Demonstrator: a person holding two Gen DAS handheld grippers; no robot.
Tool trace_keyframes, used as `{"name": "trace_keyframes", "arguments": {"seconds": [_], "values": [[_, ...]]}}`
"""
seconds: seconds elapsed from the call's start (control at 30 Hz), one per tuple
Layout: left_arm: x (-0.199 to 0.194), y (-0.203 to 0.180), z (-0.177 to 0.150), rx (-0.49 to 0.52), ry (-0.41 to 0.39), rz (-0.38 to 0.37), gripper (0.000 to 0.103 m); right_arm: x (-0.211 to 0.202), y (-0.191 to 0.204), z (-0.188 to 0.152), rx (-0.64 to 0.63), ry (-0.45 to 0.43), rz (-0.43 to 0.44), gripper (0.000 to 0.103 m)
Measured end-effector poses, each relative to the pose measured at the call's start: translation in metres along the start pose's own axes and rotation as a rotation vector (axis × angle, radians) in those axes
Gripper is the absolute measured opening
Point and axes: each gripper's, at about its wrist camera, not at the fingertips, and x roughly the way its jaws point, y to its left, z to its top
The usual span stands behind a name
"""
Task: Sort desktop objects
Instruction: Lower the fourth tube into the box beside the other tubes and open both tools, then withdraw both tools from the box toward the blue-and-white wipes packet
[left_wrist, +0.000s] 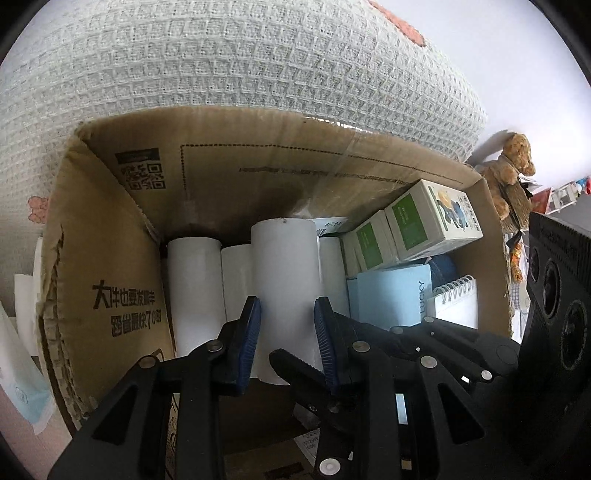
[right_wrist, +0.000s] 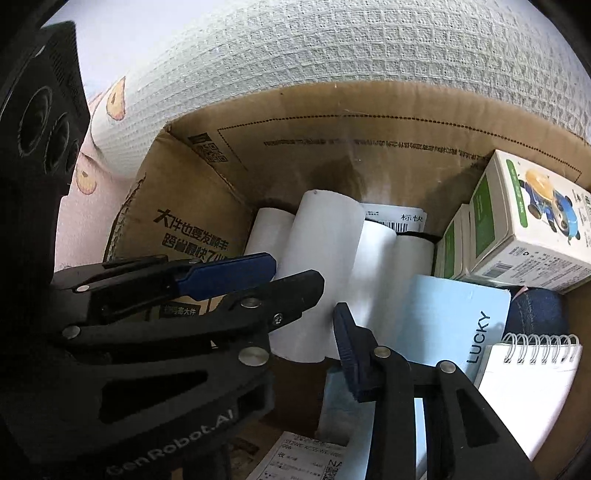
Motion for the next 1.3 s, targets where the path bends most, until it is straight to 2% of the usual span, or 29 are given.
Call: {"name": "trace_keyframes", "arguments": {"seconds": [0.17,0.3,0.43,0.53,0.63,0.73,0.8,0.9,1.0,1.03,1.17,1.3], "values": [[-0.014,0.007,-0.004,-0.028,-0.068,-0.034,0.033,-0.008,0.011,-0.003,-0.035,-0.017,-0.058,0.035],[-0.042,0.007,-0.01,0.011,-0.185,-0.019,0.033,-0.022,0.027,-0.006,-0.08,-0.049,-0.084,0.035],[-0.075,0.013,-0.019,0.03,-0.314,-0.035,0.033,-0.036,0.046,-0.006,-0.117,-0.085,-0.154,0.035],[-0.102,0.031,-0.032,0.023,-0.413,-0.052,0.033,-0.044,0.063,-0.008,-0.145,-0.104,-0.225,0.035],[-0.116,0.044,-0.04,0.004,-0.479,-0.064,0.033,-0.051,0.081,-0.011,-0.177,-0.128,-0.274,0.035],[-0.127,0.068,-0.051,-0.04,-0.525,-0.078,0.033,-0.058,0.099,-0.017,-0.217,-0.158,-0.301,0.035],[-0.137,0.087,-0.065,-0.057,-0.542,-0.061,0.033,-0.06,0.114,-0.016,-0.243,-0.181,-0.314,0.035],[-0.154,0.119,-0.098,-0.073,-0.613,-0.002,0.033,-0.068,0.12,-0.017,-0.297,-0.199,-0.313,0.035],[-0.161,0.144,-0.124,-0.113,-0.644,0.083,0.033,-0.067,0.139,-0.03,-0.337,-0.202,-0.287,0.035],[-0.162,0.154,-0.133,-0.135,-0.642,0.096,0.033,-0.059,0.152,-0.022,-0.341,-0.201,-0.276,0.035],[-0.163,0.187,-0.155,-0.212,-0.632,0.087,0.033,-0.054,0.17,-0.027,-0.343,-0.197,-0.191,0.035],[-0.156,0.211,-0.181,-0.295,-0.632,0.14,0.033,-0.046,0.19,-0.04,-0.308,-0.224,-0.089,0.035]]}}
